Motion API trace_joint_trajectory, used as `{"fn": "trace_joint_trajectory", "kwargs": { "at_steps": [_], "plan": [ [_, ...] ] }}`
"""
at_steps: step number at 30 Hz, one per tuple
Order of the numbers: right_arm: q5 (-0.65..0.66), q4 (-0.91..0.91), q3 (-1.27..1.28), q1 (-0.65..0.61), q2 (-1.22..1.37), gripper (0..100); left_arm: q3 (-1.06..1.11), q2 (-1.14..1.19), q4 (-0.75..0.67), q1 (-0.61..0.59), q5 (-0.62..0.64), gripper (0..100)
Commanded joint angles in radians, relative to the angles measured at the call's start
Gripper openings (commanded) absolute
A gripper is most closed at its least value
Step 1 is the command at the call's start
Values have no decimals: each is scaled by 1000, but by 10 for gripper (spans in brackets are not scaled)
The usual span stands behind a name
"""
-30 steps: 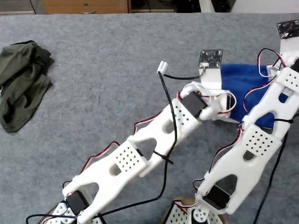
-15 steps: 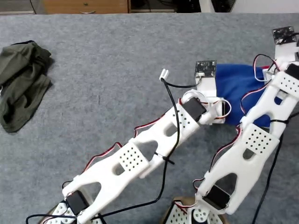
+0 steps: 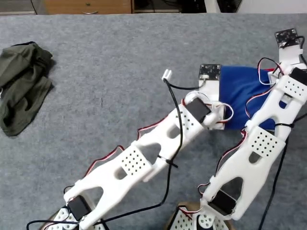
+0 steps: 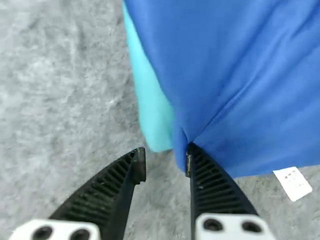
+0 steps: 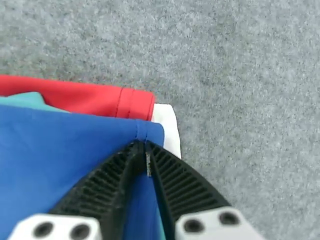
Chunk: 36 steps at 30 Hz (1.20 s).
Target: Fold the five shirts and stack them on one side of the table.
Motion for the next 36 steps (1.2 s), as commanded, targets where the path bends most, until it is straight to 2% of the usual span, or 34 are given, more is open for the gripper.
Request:
{"fn": "trace_joint_trajectory", "kwargs": {
  "at_steps": [1, 8, 14, 19, 24, 26, 28, 30, 36],
  "plan": [
    [11, -12, -59, 39, 1, 23, -14, -99, 61, -21, -11, 128],
    [11, 57, -168, 35, -5, 23, -12, -220, 6, -34, -11, 131],
    [11, 285, -456, 1, -5, 23, -12, -272, 6, -92, -9, 131],
    [8, 397, -444, -16, -131, 23, -11, -283, 46, -133, -21, 132],
    [8, 620, -453, -12, -332, 23, -11, -354, 199, -164, -215, 126],
    [5, 687, -441, -5, -423, 21, 6, -394, 210, -203, -316, 89],
    [-12, 683, -387, 27, -524, 5, 12, -432, 210, -270, -422, 31],
    [-15, 684, -277, 51, -654, 4, 41, -486, 212, -330, -485, 19],
    [-9, 680, 444, 105, -1175, 4, 364, -765, 212, -519, -500, 19]
  ]
}}
